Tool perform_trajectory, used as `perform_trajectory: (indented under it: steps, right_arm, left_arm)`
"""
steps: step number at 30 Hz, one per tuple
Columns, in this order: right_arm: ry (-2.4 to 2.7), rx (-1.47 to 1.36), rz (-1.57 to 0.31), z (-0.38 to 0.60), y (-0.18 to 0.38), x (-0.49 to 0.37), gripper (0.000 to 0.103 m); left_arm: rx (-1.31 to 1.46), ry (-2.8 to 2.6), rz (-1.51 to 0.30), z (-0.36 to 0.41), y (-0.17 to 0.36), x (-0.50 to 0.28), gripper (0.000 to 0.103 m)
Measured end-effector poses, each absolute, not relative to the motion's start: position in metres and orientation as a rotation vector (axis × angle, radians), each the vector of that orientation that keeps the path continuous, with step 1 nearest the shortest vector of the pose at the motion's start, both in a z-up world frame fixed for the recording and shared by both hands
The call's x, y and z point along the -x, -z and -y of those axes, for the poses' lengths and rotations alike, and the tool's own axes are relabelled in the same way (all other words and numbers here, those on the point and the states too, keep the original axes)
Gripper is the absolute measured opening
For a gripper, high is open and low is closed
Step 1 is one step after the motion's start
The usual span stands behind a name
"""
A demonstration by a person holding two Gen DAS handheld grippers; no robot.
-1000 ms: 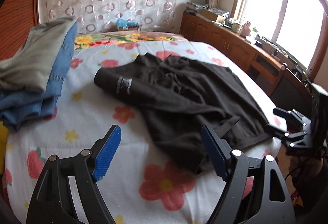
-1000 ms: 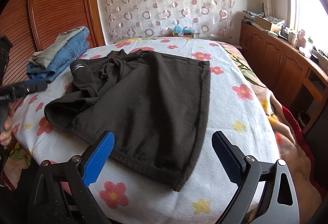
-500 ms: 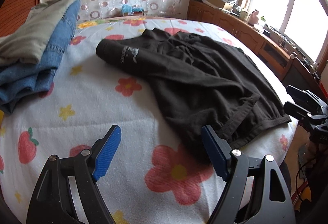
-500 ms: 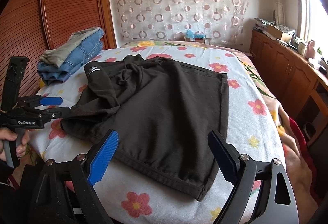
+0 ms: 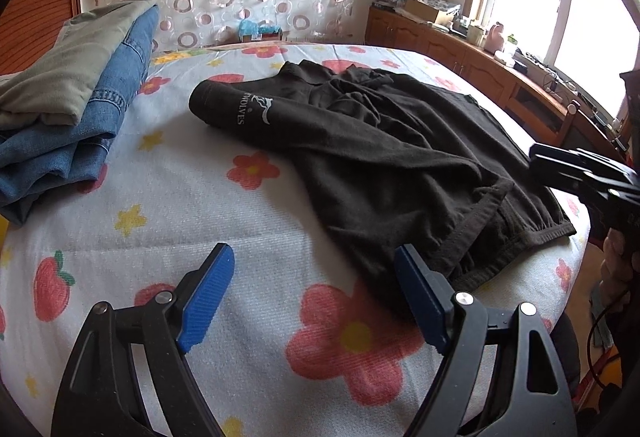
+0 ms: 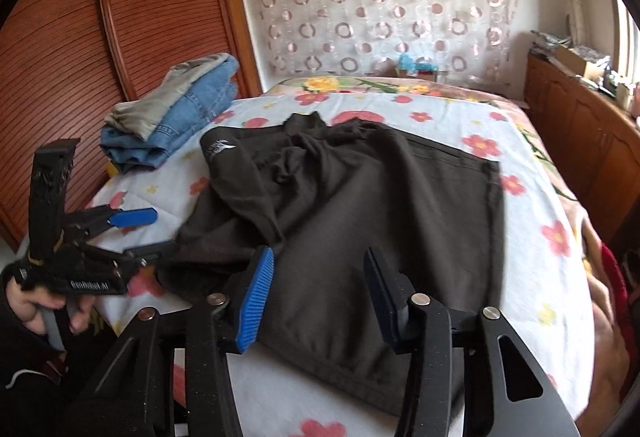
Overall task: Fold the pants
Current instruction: 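Move the right tool to the pants edge and close on it, then lift the gripped pants edge upward with the right tool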
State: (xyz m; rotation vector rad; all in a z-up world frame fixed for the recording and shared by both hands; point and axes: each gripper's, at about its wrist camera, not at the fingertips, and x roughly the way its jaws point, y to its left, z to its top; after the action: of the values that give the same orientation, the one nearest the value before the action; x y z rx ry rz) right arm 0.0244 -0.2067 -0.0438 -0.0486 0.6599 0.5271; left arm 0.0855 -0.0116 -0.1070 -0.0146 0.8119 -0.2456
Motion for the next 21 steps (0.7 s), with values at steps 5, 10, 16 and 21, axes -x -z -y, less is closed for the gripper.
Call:
perform_trajectory:
  steps: [5, 10, 16, 21]
  right_arm:
    - [-0.575, 0.067, -0.693, 0.187, 0.052, -0.044, 0.035]
    - [-0.627, 0.06, -0.738, 0.181, 0.055, -0.062, 0.032]
    - [-0.652, 0.105, -0.806, 0.169, 0.062, -0.075, 0.018]
    - [-0.663, 0.123, -0.774, 0.164, 0.055, -0.073, 0.003]
  left_arm:
    - [0.014, 0.244, -0.802, 0.011, 0.107, -0.085, 0.083]
    - [0.041, 0.255, -0.804, 0.006, 0.106, -0.085, 0.083]
    - [0.131, 0.216, -0.789, -0.012, 0.099, -0.08, 0.083]
    - [0.117, 0.203, -0.754, -0.016, 0.09, -0.076, 0.083]
